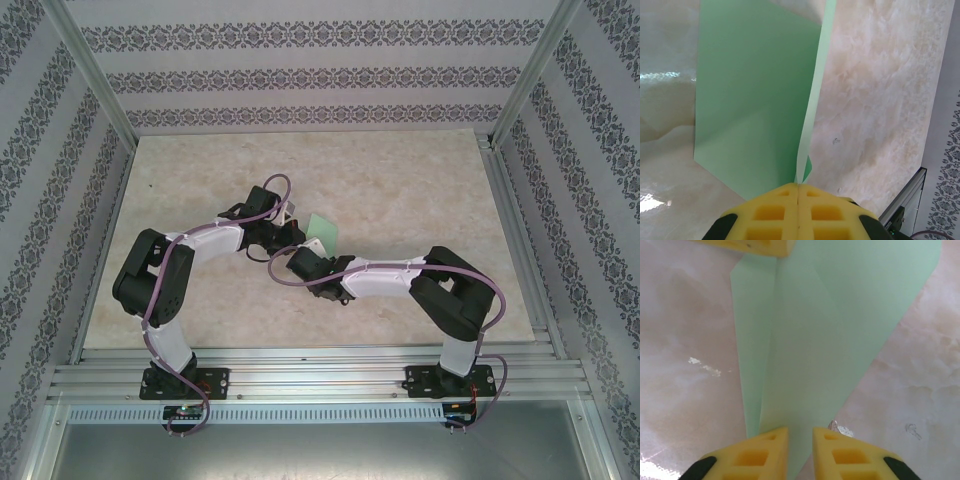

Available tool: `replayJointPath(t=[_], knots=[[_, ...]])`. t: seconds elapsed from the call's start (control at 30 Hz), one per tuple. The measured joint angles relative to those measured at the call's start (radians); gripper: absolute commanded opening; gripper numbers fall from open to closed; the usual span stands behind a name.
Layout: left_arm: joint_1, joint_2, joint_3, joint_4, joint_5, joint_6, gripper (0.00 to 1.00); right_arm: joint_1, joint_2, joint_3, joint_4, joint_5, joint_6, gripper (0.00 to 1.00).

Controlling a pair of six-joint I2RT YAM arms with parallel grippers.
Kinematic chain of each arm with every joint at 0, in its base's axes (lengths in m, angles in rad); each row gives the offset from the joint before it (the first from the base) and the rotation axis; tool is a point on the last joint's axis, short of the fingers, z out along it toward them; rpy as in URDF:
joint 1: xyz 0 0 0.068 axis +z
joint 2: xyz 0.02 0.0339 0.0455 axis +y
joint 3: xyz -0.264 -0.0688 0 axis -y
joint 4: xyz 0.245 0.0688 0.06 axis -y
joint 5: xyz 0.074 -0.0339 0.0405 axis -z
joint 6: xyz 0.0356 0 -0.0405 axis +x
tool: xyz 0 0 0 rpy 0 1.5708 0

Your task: Fold a paper plane with a square sheet of paper (fold left side to right side)

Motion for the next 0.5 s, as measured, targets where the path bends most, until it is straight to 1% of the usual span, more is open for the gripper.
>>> replayJointPath(t=[0.17,0.23,0.3,0.5], knots=[[-0.005,0.000,0.002,-0.001,-0.004,0.000,0.05,0.000,0.000,0.000,-0.008,0.010,-0.001,0.06],[-0.005,0.000,0.005,-0.002,-0.004,0.000,0.07,0.000,0.000,0.000,-0.008,0.011,-0.001,0.01],[-0.006,0.000,0.008,-0.003,-0.004,0.000,0.09,0.000,0.000,-0.001,-0.008,0.010,-0.003,0.00],[-0.006,0.000,0.020,-0.024,-0.010,0.001,0.09,0.000,-0.006,-0.018,-0.006,-0.008,-0.002,0.00]])
